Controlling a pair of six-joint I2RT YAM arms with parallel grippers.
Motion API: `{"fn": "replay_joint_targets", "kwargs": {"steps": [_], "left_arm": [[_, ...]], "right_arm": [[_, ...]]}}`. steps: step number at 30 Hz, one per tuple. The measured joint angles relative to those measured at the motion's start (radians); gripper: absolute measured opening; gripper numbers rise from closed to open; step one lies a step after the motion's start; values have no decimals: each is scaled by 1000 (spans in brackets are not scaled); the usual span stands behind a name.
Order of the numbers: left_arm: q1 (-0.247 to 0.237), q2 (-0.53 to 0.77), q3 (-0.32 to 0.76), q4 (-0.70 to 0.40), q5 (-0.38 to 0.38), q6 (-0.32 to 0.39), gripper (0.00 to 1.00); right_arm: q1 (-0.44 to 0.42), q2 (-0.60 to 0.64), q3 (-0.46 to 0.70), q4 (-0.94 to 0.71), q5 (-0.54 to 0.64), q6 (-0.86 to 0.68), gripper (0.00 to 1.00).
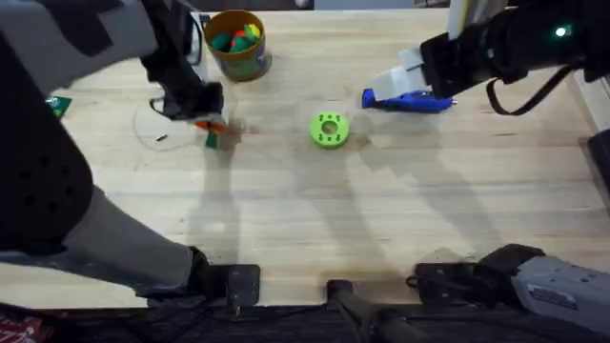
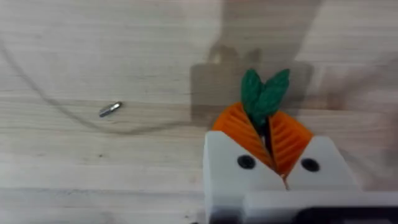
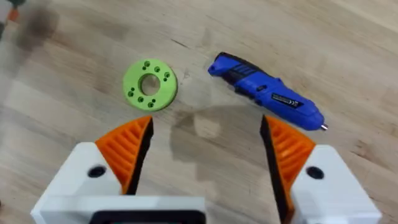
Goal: Pick up the gripper from the table and insert it into the empty holder that is missing its gripper. Then pick up a screw, insert it into the mounting hole, and use the screwdriver to tighten it. Finally, clean up the table by picking up the vegetable and placing it into the bucket.
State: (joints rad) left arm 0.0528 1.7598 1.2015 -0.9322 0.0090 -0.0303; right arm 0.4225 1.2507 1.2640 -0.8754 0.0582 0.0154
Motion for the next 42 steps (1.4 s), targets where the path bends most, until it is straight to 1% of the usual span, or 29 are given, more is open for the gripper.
{"fn": "replay_joint_targets", "kwargs": {"steps": [4,6,8,11,14,17,26,28,32,33,34,38,39,40,42], "left_arm": [[0,-49,137,-65,15,0,21],[0,-78,216,-74,20,0,21],[0,-102,299,-71,25,0,21],[0,-123,375,-19,36,0,21],[0,-126,389,67,53,0,21],[-7,-97,389,143,62,0,21],[-47,115,388,369,95,-1,21],[-49,151,388,396,105,-1,21],[-48,182,386,403,108,-1,23],[-48,182,386,406,107,-1,52],[-48,182,386,411,107,1,151],[-48,182,386,409,107,0,779],[-48,182,387,403,107,0,918],[-48,182,388,390,108,0,967],[-48,181,391,349,107,4,984]], "right_arm": [[0,0,0,0,0,0,990],[0,0,0,1,0,0,990],[0,0,0,1,0,0,990],[0,0,0,2,0,0,990],[0,0,0,4,0,0,990],[0,1,0,6,0,0,990],[0,6,0,24,0,0,990],[0,6,0,25,0,0,990],[0,6,0,25,0,0,990],[0,6,0,25,0,0,990],[0,6,0,26,0,0,990],[0,6,0,26,0,0,990],[0,6,0,26,0,0,990],[0,6,0,26,0,0,990],[0,6,0,26,0,0,990]]}}
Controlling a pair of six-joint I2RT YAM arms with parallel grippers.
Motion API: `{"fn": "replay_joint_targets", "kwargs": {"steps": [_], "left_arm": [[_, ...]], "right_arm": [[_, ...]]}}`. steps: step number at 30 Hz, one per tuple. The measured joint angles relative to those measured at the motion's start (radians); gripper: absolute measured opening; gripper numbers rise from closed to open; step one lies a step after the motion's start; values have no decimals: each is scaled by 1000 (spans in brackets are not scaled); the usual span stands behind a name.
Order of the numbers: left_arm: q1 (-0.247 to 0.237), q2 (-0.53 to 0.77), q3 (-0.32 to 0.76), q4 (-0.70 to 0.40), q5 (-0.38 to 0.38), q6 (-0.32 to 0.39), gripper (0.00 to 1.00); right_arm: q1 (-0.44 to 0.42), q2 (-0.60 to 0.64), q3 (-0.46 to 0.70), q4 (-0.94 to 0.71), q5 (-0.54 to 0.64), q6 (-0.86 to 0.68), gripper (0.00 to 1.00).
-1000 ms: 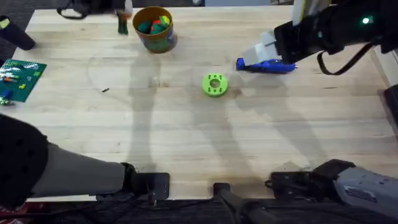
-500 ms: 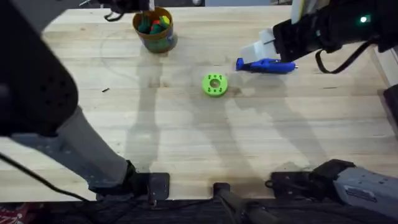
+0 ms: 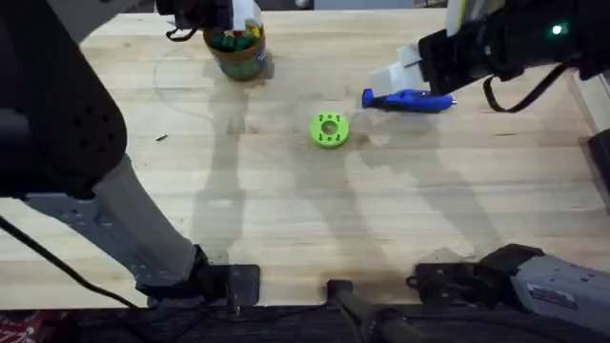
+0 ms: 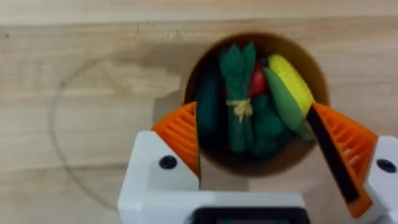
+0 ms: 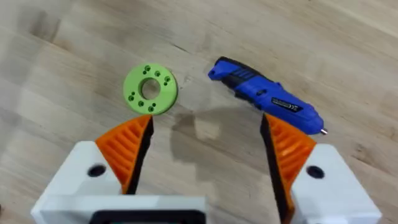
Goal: Pick up the gripper from the table and insert it into the empty holder that is missing its gripper. Then pick up a screw, insert it into the mounting hole, and use the screwdriver to tighten it. Finally, clean up the table by picking up the vegetable and placing it into the bucket.
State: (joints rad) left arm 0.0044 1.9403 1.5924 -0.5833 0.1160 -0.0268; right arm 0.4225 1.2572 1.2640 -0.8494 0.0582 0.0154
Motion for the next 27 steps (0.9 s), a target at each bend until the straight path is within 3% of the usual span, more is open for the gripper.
{"fn": "replay_joint_targets", "kwargs": {"steps": [8,19,22,27], "left_arm": [[1,-44,111,-292,1,20,986],[1,-290,141,-595,-32,45,986],[1,-347,116,-625,-39,46,986],[0,-490,-76,-598,-46,42,986]], "right_arm": [[0,0,0,0,0,0,990],[0,0,0,3,0,-23,990],[0,0,0,4,0,-23,990],[0,0,0,4,0,-23,990]]}}
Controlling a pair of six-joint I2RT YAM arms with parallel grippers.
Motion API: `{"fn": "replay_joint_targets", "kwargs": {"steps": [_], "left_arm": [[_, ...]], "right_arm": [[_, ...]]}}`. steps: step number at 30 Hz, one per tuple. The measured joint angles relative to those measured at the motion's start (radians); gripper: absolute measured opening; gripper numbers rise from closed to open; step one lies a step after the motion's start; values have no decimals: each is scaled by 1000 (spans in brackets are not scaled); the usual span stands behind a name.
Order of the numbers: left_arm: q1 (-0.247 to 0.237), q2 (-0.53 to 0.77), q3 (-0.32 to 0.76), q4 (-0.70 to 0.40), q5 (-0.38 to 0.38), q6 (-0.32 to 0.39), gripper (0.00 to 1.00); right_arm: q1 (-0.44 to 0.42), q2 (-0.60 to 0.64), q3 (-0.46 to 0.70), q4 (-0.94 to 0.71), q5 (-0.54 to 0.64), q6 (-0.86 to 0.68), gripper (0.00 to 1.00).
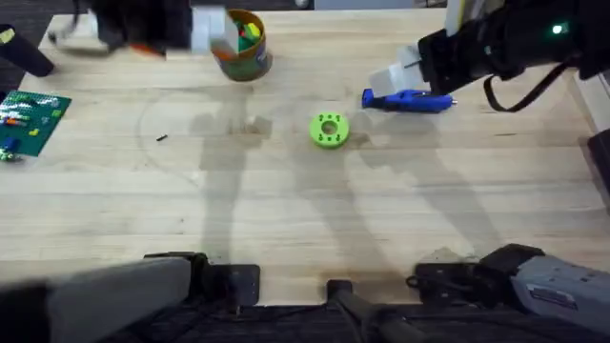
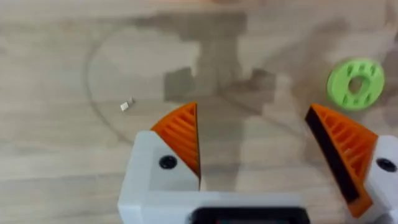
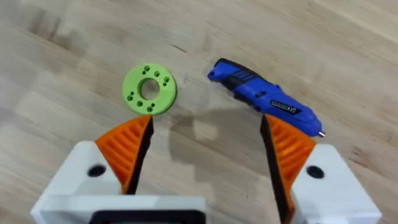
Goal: Pick up the gripper from the table and insert it into the empty holder that is missing its gripper. Then pick up a screw, insert it into the mounting hole, and use the screwdriver to tighten it. Finally, clean up the table by picking up the vegetable and placing it into the bucket.
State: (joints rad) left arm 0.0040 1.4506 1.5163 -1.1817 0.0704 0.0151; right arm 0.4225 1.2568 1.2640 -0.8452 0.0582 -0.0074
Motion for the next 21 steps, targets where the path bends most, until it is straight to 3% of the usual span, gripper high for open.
{"fn": "replay_joint_targets", "kwargs": {"steps": [6,9,21], "left_arm": [[0,-170,-288,55,19,-3,986],[0,-218,-353,72,24,-4,985],[0,-238,-371,90,38,-5,986]], "right_arm": [[0,0,0,0,0,0,990],[0,0,0,0,0,0,990],[0,0,0,0,0,0,990]]}}
